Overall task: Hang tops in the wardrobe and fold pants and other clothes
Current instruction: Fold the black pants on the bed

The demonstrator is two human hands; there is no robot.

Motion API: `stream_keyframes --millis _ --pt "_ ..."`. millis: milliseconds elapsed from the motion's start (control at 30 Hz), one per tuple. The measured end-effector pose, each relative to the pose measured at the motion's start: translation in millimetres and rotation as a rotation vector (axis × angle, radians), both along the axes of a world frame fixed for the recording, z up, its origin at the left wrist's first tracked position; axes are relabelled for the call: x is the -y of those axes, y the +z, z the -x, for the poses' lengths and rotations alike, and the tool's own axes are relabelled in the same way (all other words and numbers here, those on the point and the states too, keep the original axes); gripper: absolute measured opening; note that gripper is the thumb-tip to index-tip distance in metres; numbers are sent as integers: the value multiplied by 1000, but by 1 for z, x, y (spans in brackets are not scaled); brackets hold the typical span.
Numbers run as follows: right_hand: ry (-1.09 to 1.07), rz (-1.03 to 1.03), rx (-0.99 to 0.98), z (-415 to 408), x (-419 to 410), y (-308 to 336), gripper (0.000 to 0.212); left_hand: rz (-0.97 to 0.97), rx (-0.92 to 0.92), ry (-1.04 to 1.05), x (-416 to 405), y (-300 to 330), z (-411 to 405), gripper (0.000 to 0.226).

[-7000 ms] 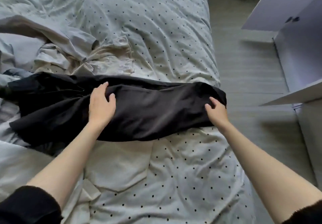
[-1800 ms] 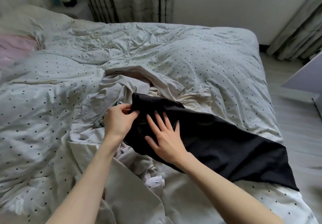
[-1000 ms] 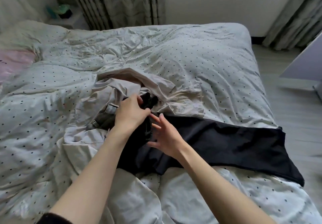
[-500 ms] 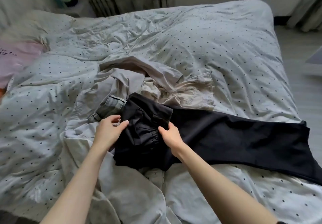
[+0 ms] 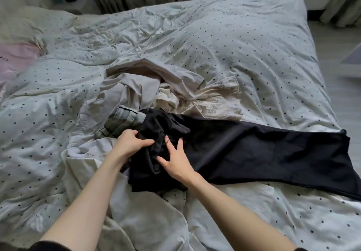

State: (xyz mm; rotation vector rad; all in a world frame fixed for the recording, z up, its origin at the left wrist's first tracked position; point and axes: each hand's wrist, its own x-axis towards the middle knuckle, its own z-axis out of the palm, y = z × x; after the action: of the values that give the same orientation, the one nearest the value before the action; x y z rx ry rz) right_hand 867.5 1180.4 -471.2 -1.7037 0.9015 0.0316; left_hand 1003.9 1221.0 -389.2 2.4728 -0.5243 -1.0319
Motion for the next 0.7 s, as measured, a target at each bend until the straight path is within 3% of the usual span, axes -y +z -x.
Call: stream_keyframes --millis 100,233,367,467,567,700 --pt "12 -39 -2 0 7 -2 75 -79 214 -45 3 -1 0 22" --pt "-47 -128 74 26 16 3 65 -78 297 -53 6 3 13 17" --pt "-272 -212 136 55 31 9 51 -106 382 -64 24 5 31 21" --pt "-236 -198 125 63 32 9 45 -165 415 -73 31 6 34 23" --pt "-268 -533 225 50 26 8 46 -187 469 -95 34 9 41 23" --pt "-512 -985 350 34 35 5 45 -115 519 -193 46 11 66 21"
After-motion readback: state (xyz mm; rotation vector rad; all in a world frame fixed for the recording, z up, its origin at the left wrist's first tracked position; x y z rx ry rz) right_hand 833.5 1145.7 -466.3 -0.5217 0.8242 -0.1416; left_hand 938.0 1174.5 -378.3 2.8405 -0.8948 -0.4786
